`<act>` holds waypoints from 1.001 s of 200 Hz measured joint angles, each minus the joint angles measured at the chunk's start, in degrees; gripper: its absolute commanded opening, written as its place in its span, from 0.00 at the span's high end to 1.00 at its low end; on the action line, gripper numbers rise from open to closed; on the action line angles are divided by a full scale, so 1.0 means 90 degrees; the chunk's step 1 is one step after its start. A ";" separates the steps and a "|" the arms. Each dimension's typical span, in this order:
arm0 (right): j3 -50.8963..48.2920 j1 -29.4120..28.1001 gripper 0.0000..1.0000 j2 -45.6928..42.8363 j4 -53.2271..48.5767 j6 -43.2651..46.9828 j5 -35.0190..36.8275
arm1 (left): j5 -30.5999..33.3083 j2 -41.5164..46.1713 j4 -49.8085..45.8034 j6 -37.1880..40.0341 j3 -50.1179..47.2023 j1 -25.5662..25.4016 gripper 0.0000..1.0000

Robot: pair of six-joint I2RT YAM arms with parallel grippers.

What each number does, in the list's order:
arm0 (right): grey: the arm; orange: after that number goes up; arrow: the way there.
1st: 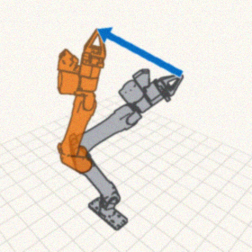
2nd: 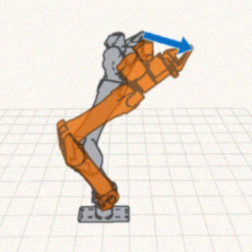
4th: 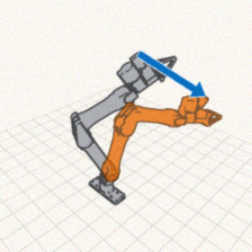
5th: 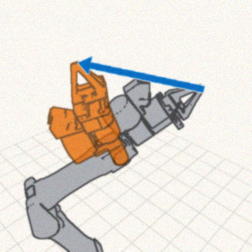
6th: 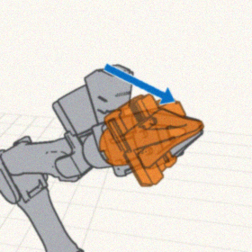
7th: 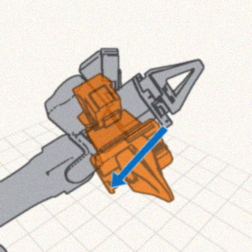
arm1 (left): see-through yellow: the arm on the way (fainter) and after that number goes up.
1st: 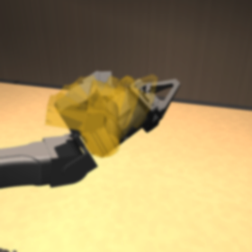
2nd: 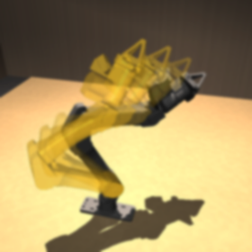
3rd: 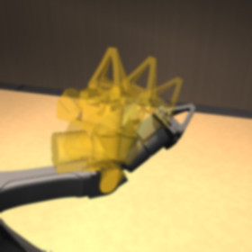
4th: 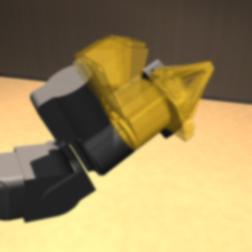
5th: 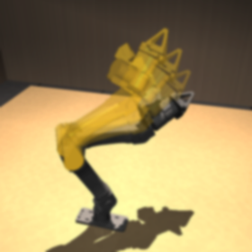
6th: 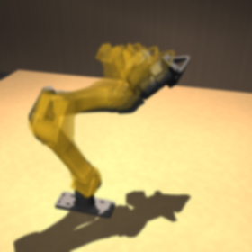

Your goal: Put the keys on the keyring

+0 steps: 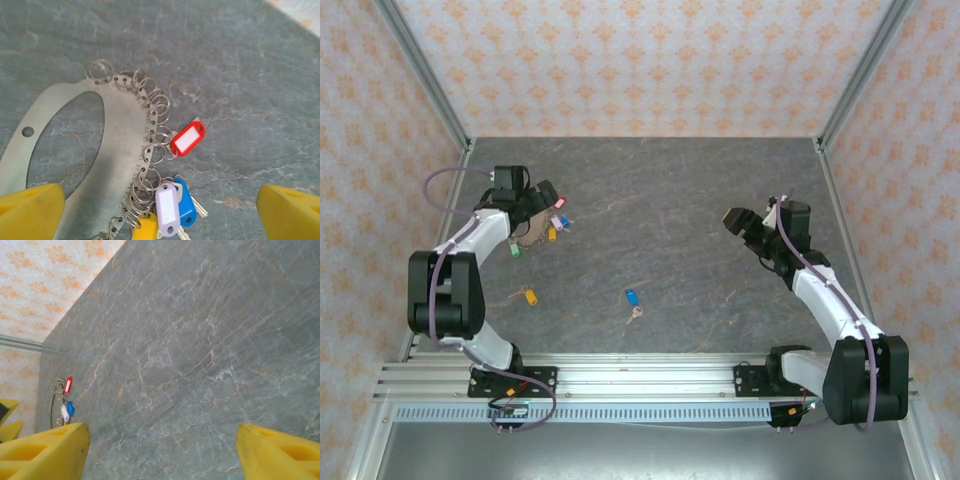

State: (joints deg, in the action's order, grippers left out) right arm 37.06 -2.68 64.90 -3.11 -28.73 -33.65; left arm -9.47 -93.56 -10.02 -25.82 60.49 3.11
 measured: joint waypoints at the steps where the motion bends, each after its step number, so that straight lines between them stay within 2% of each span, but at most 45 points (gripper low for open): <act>1: 0.0000 0.0000 0.31 0.0002 0.0000 -0.0012 -0.0005 | -0.0010 -0.0019 -0.0019 -0.0007 0.0019 0.0002 0.06; 28: -0.0002 -0.0002 0.32 0.0015 0.0015 -0.0102 -0.0124 | -0.0291 -0.0775 -0.0401 -0.0032 0.0646 0.0078 0.12; 58: -0.0002 -0.0102 0.32 0.0015 0.0015 -0.0192 -0.0148 | -0.0481 -0.1372 -0.0656 -0.0034 0.1095 0.0087 0.14; 122: -0.0049 -0.0624 0.32 0.0046 0.0228 -0.0466 -0.0141 | -0.0588 -0.1809 -0.0974 0.0019 0.1328 0.0087 0.18; 200: -0.0177 -0.0835 0.32 0.0274 0.0527 -0.0736 -0.0141 | -0.0772 -0.2040 -0.0942 0.0090 0.1292 0.0017 0.24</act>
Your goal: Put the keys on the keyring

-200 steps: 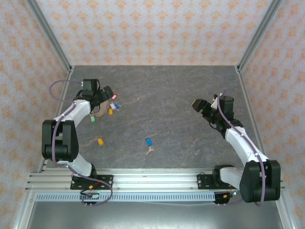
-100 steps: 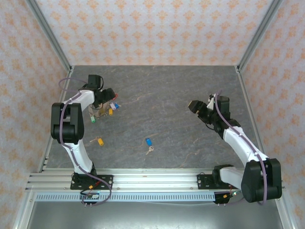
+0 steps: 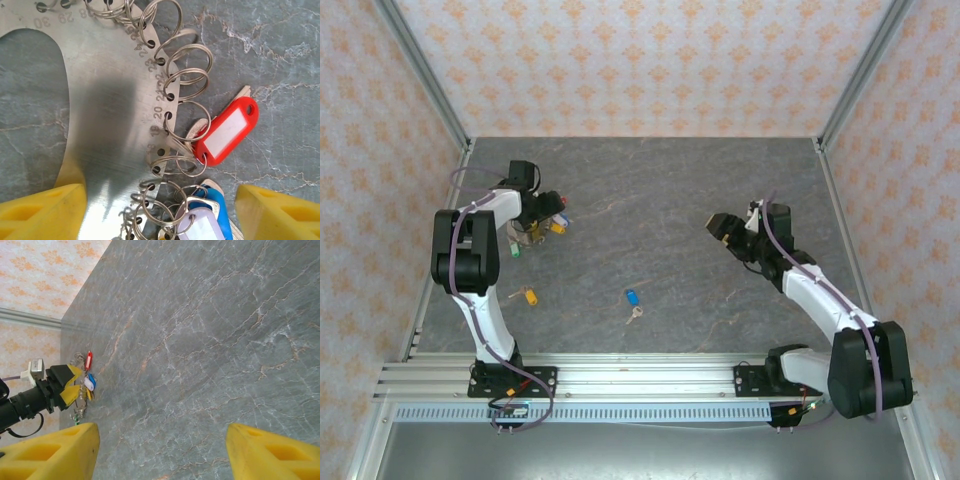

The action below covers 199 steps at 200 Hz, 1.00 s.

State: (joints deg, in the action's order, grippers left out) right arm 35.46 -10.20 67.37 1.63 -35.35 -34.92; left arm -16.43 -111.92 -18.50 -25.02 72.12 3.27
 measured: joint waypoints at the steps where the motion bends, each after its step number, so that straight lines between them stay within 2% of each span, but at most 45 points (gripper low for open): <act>1: 0.0000 -0.0005 0.32 0.0007 0.0010 0.0000 0.0000 | -0.0005 0.0000 0.0010 0.0000 -0.0010 -0.0012 0.24; 31: 0.0000 -0.0080 0.32 0.0240 0.0117 -0.0056 -0.0002 | -0.0078 0.0151 0.0306 -0.0051 -0.0311 -0.0435 0.24; 65: 0.0000 -0.0165 0.34 0.0486 0.0117 -0.0073 -0.0019 | -0.0313 0.0384 0.0702 -0.0284 -0.0729 -0.1341 0.24; 117: 0.0000 -0.0257 0.35 0.0704 0.0117 -0.0075 -0.0168 | -0.0627 0.0386 0.0993 -0.0673 -0.0784 -0.2640 0.25; 146: 0.0000 -0.0257 0.36 0.0712 0.0117 -0.0073 -0.0175 | -0.0678 0.0284 0.1027 -0.0670 -0.0690 -0.3196 0.29; 199: 0.0194 -0.0257 0.43 0.0993 -0.0168 0.0221 -0.0175 | -0.0831 0.0296 0.1001 -0.0423 -0.0622 -0.4044 0.26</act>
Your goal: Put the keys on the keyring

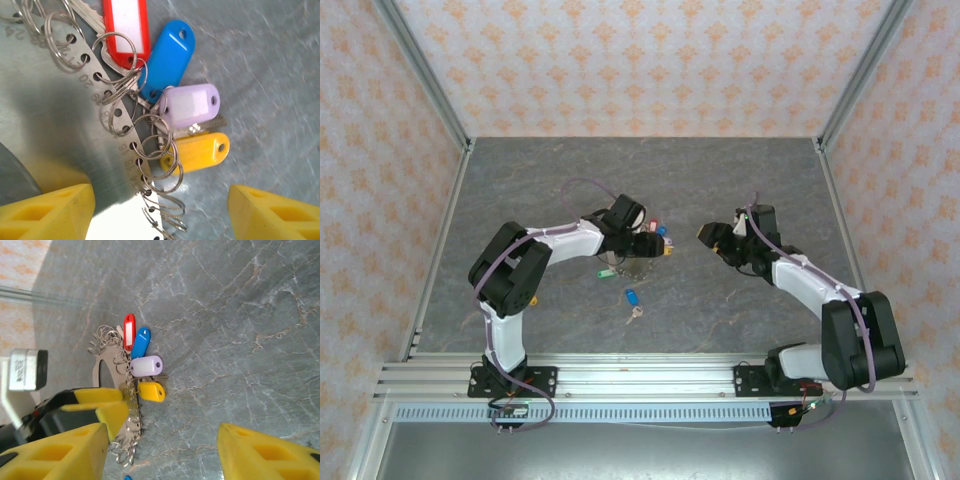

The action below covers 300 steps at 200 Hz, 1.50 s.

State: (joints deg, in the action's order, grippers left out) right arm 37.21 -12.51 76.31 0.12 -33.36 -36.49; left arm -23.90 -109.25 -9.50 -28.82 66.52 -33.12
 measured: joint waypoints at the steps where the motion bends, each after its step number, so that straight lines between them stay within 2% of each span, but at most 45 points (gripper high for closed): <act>1: 0.0010 0.0000 0.43 0.0010 -0.0010 0.0002 0.0002 | 0.0007 0.0022 -0.0007 -0.0002 -0.0019 -0.0007 0.26; 17: 0.0364 0.0000 0.48 0.0299 -0.0192 0.0185 -0.0061 | 0.0126 0.0384 -0.0117 0.0044 -0.0240 0.0005 0.24; 48: 0.1350 -0.0095 0.50 0.1069 -0.0469 0.0532 -0.0355 | 0.0532 0.1365 -0.0151 -0.0080 -0.0585 0.0287 0.22; 69: 0.2076 -0.0406 0.54 0.1625 -0.0750 0.0826 -0.0425 | 0.0597 0.1753 0.0012 -0.0398 -0.0857 0.0704 0.30; 103: 0.3764 -0.1105 0.56 0.2900 -0.1664 0.1600 -0.0318 | 0.0563 0.1598 0.0160 -0.0886 -0.1319 0.1311 0.33; 151: 0.6676 -0.1761 0.57 0.4877 -0.3558 0.2846 0.0236 | 0.0508 0.1452 0.0172 -0.1183 -0.1375 0.1263 0.47; 192: 0.8478 -0.2035 0.52 0.6028 -0.4986 0.3636 0.0962 | 0.0500 0.1302 0.0182 -0.1202 -0.1375 0.1263 0.51; 226: 0.9219 -0.2178 0.47 0.6538 -0.5746 0.4031 0.1389 | 0.0503 0.1090 0.0185 -0.1202 -0.1375 0.1214 0.54; 300: 1.0173 -0.2356 0.50 0.7286 -0.6598 0.4622 0.1804 | 0.0539 0.0675 0.0141 -0.1168 -0.1093 0.1052 0.64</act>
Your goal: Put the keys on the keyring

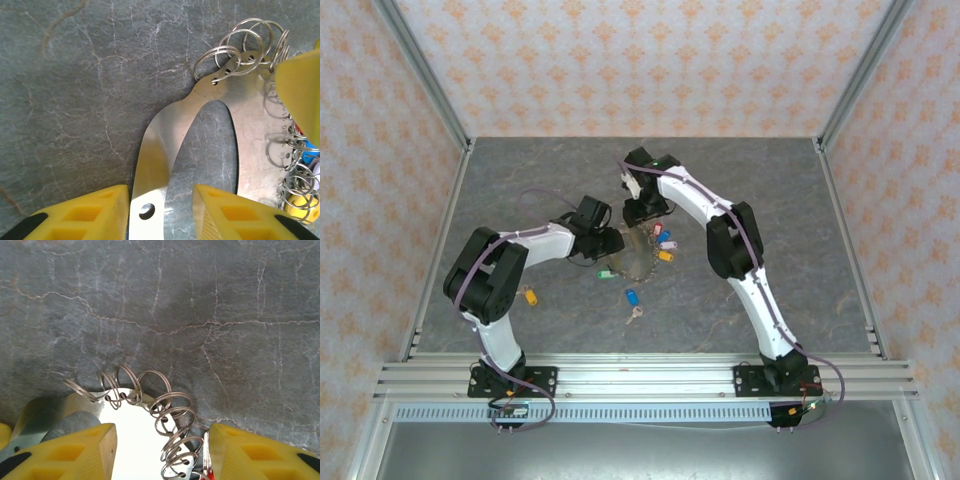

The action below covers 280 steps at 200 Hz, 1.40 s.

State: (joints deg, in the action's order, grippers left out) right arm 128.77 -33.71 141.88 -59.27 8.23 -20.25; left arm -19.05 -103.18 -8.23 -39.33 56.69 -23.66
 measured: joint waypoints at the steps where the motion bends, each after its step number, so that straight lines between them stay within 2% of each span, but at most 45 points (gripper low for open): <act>1: 0.0012 0.0000 0.50 0.0010 -0.0017 0.0002 0.0002 | 0.0000 -0.0002 -0.0010 0.0010 0.0005 0.0002 0.64; 50: 0.0104 0.0015 0.50 0.0170 -0.0272 0.0216 0.0104 | 0.0005 -0.0153 -0.0299 0.0090 0.0272 0.0000 0.66; 78: -0.0022 0.0117 0.58 0.0146 -0.0240 0.0282 -0.0080 | 0.0002 -0.0311 -0.0493 0.0209 0.0508 -0.0005 0.67; 137: -0.1681 0.0517 0.70 -0.0704 0.0491 0.0126 -0.0763 | 0.0022 -0.0629 -0.0882 0.0381 0.1013 -0.0073 0.67; 176: -0.2803 0.0770 0.74 -0.1287 0.1258 -0.0092 -0.1188 | 0.0015 -0.0818 -0.1066 0.0452 0.1311 -0.0114 0.67; 213: -0.3305 0.0908 0.78 -0.1503 0.1763 -0.0364 -0.1491 | 0.0024 -0.0894 -0.1122 0.0549 0.1450 -0.0165 0.67; 240: -0.3509 0.0981 0.88 -0.1579 0.2006 -0.0610 -0.1666 | 0.0029 -0.0918 -0.1163 0.0588 0.1498 -0.0177 0.66; 260: -0.3718 0.1064 0.90 -0.1668 0.2234 -0.0801 -0.1802 | 0.0034 -0.0913 -0.1180 0.0619 0.1506 -0.0180 0.62; 280: -0.4104 0.1137 0.97 -0.1853 0.2633 -0.1001 -0.1972 | 0.0070 -0.0865 -0.1175 0.0726 0.1506 -0.0238 0.49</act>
State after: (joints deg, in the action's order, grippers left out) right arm 91.83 -23.49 125.21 -35.57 -0.78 -38.00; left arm -18.41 -110.96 -18.81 -32.80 70.24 -25.80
